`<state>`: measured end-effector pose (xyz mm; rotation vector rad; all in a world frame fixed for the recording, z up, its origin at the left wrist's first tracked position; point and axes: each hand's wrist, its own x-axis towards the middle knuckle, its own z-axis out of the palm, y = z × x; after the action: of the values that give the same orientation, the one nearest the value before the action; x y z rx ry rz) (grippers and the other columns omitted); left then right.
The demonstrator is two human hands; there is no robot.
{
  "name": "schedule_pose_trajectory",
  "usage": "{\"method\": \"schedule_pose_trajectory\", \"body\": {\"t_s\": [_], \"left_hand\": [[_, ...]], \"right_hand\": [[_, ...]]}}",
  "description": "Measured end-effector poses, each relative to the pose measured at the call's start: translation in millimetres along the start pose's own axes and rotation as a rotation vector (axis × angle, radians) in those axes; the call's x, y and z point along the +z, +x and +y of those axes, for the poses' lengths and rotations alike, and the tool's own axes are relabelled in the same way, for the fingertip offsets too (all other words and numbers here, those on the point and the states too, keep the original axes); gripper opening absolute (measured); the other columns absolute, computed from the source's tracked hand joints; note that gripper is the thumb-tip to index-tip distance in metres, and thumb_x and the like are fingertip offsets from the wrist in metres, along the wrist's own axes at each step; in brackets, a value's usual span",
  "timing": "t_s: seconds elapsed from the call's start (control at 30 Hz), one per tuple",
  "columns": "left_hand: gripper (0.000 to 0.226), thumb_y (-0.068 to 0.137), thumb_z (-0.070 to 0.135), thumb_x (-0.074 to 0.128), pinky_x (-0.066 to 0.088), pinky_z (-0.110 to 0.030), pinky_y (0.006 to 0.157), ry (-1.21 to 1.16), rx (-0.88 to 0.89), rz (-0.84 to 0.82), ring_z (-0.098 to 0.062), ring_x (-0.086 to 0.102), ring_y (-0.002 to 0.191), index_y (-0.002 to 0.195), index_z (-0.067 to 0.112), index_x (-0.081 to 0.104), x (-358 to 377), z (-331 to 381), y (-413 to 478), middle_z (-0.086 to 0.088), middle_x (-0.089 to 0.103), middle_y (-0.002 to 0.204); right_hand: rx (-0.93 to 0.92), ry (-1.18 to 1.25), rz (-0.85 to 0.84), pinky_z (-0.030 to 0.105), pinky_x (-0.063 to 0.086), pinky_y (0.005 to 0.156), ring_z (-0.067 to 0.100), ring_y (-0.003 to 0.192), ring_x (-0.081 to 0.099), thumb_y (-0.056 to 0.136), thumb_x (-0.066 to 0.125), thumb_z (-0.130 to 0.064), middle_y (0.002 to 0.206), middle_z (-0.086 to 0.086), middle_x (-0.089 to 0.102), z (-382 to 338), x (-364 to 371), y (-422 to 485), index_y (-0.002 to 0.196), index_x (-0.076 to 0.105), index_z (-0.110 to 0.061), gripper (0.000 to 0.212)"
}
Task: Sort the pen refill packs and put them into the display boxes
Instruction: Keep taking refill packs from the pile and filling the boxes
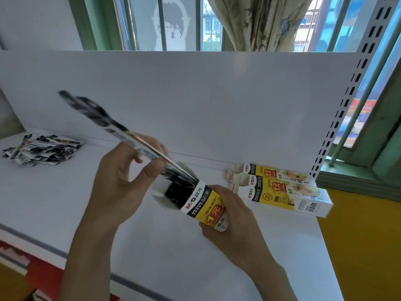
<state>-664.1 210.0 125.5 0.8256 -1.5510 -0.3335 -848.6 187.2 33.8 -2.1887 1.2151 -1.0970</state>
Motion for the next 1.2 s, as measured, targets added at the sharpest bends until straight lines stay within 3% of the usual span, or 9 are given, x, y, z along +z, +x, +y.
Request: {"method": "schedule_pose_trajectory", "body": {"t_s": [0.13,0.23,0.33,0.43,0.53,0.7,0.83,0.97,1.2], "left_hand": [[0.011,0.073,0.033,0.059,0.041,-0.037,0.079,0.028,-0.157,-0.18,-0.023,0.061,0.093,0.079,0.04,0.064,-3,-6,-3,0.012,0.067,0.089],[0.033,0.067,0.039,0.061,0.04,-0.038,0.087,0.011,-0.15,-0.156,-0.012,0.056,0.104,0.099,0.041,0.062,-12,-1,-4,0.013,0.064,0.111],[0.055,0.062,0.05,0.069,0.042,-0.028,0.08,0.022,-0.06,0.086,-0.003,0.053,0.087,0.113,0.038,0.051,-13,8,-4,0.015,0.061,0.106],[0.022,0.071,0.03,0.068,0.041,-0.01,0.061,0.184,-0.005,0.34,0.002,0.052,0.063,0.089,0.035,0.057,-6,16,-3,0.019,0.062,0.077],[0.014,0.075,0.015,0.068,0.044,-0.013,0.051,0.118,-0.203,0.451,-0.003,0.054,0.052,0.068,0.024,0.06,-4,11,-3,0.016,0.06,0.058],[0.011,0.076,0.013,0.071,0.058,-0.036,0.053,0.206,-0.616,0.082,-0.016,0.069,0.068,0.07,0.02,0.064,14,-8,-14,0.001,0.068,0.07],[0.032,0.068,0.039,0.075,0.047,-0.005,0.057,0.294,-0.465,0.172,0.006,0.063,0.076,0.095,0.035,0.058,13,-2,-14,0.017,0.064,0.088],[0.01,0.075,0.02,0.07,0.041,-0.003,0.057,0.343,-0.374,0.181,0.004,0.062,0.07,0.078,0.03,0.068,13,1,-12,0.017,0.068,0.075],[0.034,0.075,0.01,0.068,0.042,-0.005,0.051,0.348,-0.394,-0.107,0.007,0.059,0.066,0.061,0.04,0.061,44,-12,-16,0.012,0.06,0.067]], "right_hand": [[-0.041,-0.037,-0.014,0.029,0.048,0.082,0.0,0.097,0.047,0.07,0.065,-0.028,0.098,-0.035,0.042,-1,2,2,0.121,0.044,-0.035,0.056],[-0.04,-0.04,-0.026,0.028,0.047,0.083,0.0,0.098,0.046,0.071,0.065,-0.028,0.099,-0.035,0.041,-2,2,2,0.123,0.044,-0.034,0.057],[-0.05,-0.056,-0.014,0.022,0.045,0.08,-0.005,0.095,0.045,0.07,0.065,-0.028,0.096,-0.039,0.04,-3,3,3,0.121,0.043,-0.035,0.056],[-0.052,-0.065,-0.011,0.02,0.042,0.08,-0.011,0.094,0.043,0.071,0.067,-0.026,0.094,-0.04,0.039,-5,5,4,0.12,0.042,-0.037,0.056],[-0.036,-0.066,-0.025,0.023,0.043,0.084,-0.006,0.095,0.044,0.074,0.067,-0.026,0.094,-0.038,0.039,-6,4,5,0.122,0.042,-0.036,0.055],[-0.044,-0.108,-0.009,0.024,0.039,0.086,-0.003,0.091,0.039,0.072,0.068,-0.019,0.094,-0.033,0.036,-8,4,5,0.123,0.046,-0.029,0.056],[-0.006,-0.104,0.009,0.025,0.042,0.086,-0.002,0.092,0.042,0.073,0.069,-0.02,0.093,-0.036,0.036,-5,-2,7,0.123,0.046,-0.03,0.056],[0.004,-0.117,0.03,0.029,0.046,0.083,0.001,0.093,0.047,0.073,0.07,-0.021,0.1,-0.024,0.046,-3,-7,8,0.123,0.048,-0.028,0.055],[-0.003,-0.348,0.059,0.033,0.044,0.079,0.017,0.091,0.058,0.058,0.077,-0.01,0.101,-0.005,0.064,6,-17,4,0.114,0.056,-0.018,0.06]]}}
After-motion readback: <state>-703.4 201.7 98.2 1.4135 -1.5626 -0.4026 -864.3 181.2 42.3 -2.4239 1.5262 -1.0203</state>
